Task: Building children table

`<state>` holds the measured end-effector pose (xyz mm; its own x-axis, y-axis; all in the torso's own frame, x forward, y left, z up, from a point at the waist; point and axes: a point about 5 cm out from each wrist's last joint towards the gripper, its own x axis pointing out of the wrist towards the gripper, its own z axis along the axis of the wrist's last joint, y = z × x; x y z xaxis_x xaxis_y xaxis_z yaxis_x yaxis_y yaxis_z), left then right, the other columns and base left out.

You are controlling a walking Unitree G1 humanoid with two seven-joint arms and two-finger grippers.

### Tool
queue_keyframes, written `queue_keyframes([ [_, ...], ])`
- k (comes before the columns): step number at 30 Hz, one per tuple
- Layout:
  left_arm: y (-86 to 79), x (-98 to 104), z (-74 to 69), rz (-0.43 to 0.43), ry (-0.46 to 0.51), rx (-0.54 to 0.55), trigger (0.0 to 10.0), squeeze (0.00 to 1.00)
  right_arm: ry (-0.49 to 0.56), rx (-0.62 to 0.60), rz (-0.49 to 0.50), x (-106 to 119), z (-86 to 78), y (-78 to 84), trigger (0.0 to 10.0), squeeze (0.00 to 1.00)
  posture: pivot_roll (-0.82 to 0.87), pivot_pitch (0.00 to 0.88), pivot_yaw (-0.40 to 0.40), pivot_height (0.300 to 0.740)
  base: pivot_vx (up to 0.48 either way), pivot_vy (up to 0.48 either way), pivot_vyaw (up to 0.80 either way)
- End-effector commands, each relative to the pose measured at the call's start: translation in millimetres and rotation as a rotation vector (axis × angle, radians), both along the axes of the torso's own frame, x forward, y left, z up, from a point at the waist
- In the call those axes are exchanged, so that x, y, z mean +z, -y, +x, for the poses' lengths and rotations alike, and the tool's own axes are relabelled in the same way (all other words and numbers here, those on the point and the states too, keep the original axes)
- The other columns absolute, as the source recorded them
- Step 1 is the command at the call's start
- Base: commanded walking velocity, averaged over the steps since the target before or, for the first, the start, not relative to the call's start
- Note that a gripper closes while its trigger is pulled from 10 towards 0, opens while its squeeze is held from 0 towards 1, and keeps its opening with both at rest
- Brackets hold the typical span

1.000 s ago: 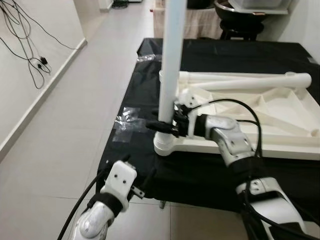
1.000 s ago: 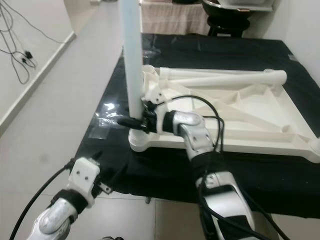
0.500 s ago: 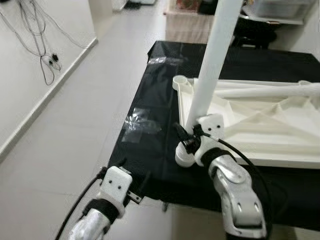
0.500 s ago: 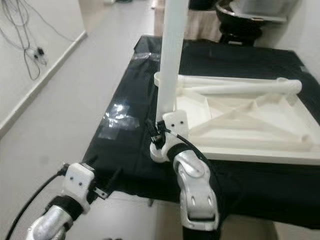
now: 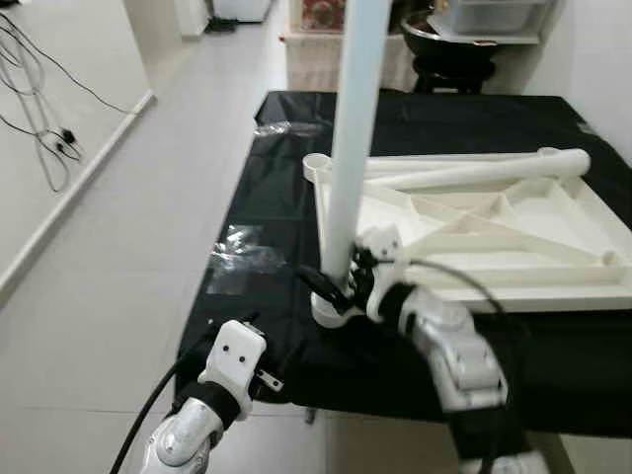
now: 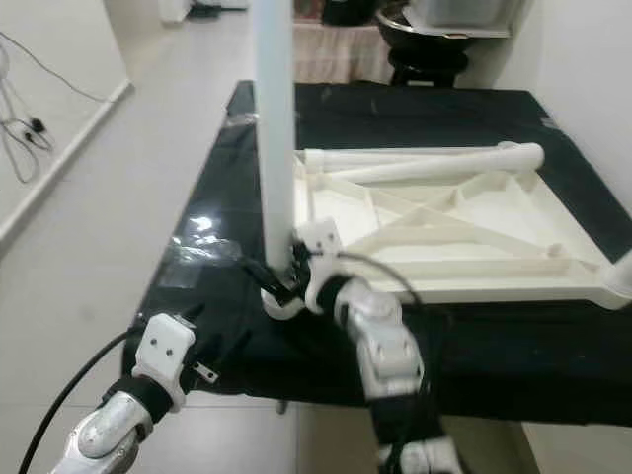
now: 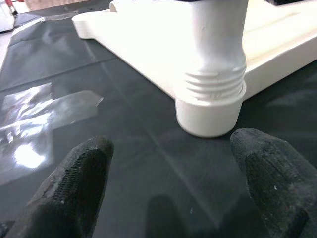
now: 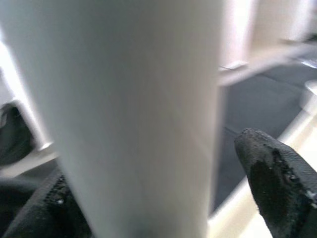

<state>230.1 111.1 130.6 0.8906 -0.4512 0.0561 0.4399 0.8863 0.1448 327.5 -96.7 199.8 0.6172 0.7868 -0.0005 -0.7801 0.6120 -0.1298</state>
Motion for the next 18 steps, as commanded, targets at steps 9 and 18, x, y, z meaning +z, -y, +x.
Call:
queue_keyframes([
  [9,9.5,3,1.3,-0.013,0.009,-0.087,10.0,0.00,-0.019,0.297,-0.133,14,17.0,7.8,0.0,0.00,0.13,0.128,-0.020,0.740,0.000,0.000,0.00],
  [18,19.4,6,-8.7,-0.089,-0.007,-0.157,10.0,0.00,-0.077,0.409,-0.101,16,20.4,16.7,0.0,0.00,0.11,0.127,-0.030,0.740,0.000,0.000,0.00],
])
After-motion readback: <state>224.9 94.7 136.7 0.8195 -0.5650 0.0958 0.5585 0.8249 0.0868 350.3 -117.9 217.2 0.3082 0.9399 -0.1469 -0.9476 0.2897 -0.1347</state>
